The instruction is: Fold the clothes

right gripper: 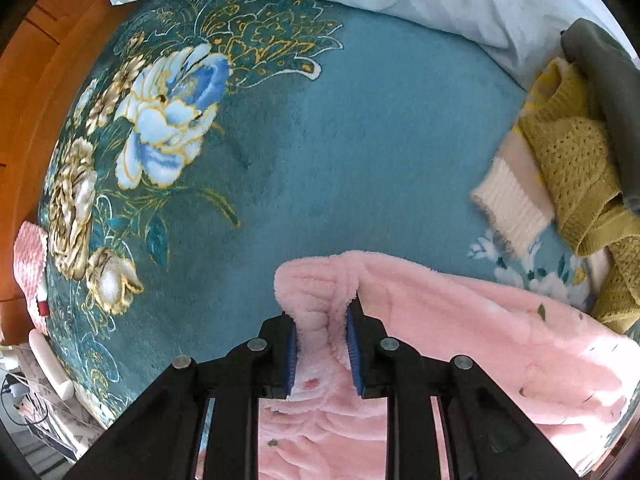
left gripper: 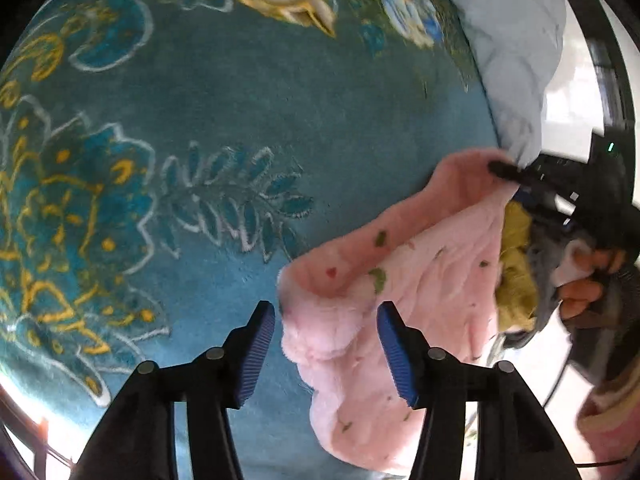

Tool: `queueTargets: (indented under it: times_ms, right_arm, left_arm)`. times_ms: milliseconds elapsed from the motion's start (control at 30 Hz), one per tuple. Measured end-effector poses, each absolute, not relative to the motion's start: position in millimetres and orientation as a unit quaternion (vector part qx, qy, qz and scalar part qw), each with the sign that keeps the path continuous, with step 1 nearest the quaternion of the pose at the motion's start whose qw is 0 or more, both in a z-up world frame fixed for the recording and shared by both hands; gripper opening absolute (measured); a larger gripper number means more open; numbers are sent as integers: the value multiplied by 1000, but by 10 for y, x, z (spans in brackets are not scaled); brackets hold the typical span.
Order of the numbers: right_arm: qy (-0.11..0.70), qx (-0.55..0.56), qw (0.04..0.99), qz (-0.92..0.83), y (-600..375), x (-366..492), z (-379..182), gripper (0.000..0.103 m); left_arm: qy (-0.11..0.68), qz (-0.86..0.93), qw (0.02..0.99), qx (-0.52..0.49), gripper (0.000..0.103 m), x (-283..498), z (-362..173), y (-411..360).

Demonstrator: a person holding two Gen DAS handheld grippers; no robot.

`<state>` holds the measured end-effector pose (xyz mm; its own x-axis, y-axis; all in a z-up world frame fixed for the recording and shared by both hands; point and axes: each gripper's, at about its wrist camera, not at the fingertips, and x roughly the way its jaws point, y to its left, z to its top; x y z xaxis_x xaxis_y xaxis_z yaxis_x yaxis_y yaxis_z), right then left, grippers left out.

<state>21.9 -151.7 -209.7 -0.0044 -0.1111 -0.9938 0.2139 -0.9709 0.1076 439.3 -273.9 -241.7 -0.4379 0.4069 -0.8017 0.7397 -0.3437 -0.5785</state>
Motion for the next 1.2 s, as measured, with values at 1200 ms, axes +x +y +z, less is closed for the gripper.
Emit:
queueTargets:
  times_ms: [1200]
  right_arm:
    - [-85,654,149,-737,-791,457,-933,61]
  left_arm:
    - [584,-577,273,502,14,5283,-2534,-3429]
